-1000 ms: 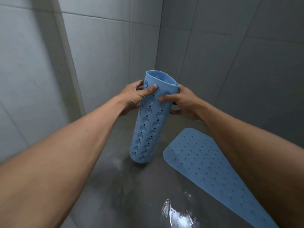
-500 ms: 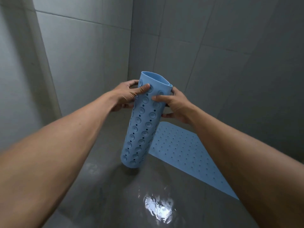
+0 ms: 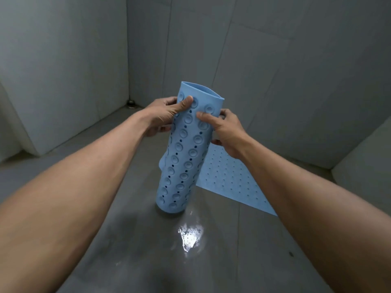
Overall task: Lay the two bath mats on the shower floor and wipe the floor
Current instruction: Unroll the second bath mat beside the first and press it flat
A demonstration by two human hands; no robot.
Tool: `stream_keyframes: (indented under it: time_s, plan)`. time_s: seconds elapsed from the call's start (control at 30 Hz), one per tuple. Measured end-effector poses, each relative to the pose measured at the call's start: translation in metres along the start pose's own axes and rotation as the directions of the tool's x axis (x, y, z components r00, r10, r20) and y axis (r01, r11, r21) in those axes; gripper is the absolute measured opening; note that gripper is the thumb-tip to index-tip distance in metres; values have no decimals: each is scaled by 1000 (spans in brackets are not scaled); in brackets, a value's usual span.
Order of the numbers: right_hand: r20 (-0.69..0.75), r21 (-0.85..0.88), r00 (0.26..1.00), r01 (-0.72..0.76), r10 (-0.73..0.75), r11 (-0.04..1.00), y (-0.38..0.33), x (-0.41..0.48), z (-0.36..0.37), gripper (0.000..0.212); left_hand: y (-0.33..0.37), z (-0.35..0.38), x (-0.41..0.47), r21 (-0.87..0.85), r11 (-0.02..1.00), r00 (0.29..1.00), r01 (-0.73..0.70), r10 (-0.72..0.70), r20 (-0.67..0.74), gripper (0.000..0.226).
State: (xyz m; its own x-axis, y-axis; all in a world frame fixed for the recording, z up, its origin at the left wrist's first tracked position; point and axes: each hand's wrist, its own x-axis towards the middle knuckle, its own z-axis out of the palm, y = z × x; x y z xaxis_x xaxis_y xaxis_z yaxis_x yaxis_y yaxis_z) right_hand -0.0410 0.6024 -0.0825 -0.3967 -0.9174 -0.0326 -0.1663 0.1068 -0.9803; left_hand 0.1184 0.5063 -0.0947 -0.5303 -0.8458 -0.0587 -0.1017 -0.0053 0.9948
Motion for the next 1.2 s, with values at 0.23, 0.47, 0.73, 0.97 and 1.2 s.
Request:
stream_keyframes:
  time_s: [0.23, 0.47, 0.73, 0.97, 1.2]
  plan:
    - [-31, 28, 999, 21, -21, 999, 20, -8, -21, 55, 3, 34, 1, 49, 999, 1000, 10, -11, 25, 65]
    - [18, 108, 999, -47, 45, 993, 35, -22, -12, 62, 1, 44, -18, 135, 990, 995, 39, -26, -92, 80]
    - [86, 190, 975, -217, 204, 957, 75, -42, -11, 55, -27, 58, -53, 121, 977, 978, 177, -160, -135, 58]
    - [88, 242, 929, -370, 360, 897, 119, -37, 3, 75, -66, 56, -64, 31, 952, 952, 305, -305, -2, 55]
    - [12, 266, 862, -491, 507, 830, 150, -24, 13, 69, -128, 43, -43, 114, 907, 913, 406, -407, -23, 66]
